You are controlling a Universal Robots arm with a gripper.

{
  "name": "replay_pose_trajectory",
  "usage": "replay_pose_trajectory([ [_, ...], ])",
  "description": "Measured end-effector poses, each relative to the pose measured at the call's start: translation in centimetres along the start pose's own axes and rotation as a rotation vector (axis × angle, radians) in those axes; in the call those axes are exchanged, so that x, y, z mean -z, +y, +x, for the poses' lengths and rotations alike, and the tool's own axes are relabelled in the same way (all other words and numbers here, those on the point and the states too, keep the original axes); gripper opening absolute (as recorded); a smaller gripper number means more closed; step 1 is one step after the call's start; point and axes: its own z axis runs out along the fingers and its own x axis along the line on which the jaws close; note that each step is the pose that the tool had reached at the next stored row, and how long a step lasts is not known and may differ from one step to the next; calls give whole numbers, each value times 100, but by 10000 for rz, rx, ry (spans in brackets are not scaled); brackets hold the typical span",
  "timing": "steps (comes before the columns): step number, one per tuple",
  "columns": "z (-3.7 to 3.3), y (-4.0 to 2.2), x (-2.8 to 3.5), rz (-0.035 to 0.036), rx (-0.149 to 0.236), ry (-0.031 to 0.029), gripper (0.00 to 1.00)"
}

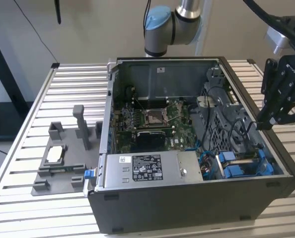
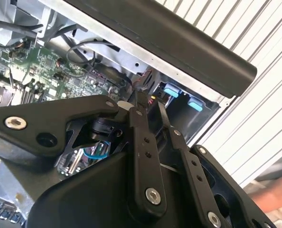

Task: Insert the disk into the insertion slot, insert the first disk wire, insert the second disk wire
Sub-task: 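Insert the second disk wire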

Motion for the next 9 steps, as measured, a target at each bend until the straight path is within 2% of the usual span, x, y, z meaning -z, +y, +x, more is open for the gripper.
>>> replay_pose_trajectory([
  [2,0,-2,-9,-130,-25,7,27],
  [3,0,-2,-11,-161,-36,10,27],
  [9,1,-4,-14,-167,-47,8,27],
])
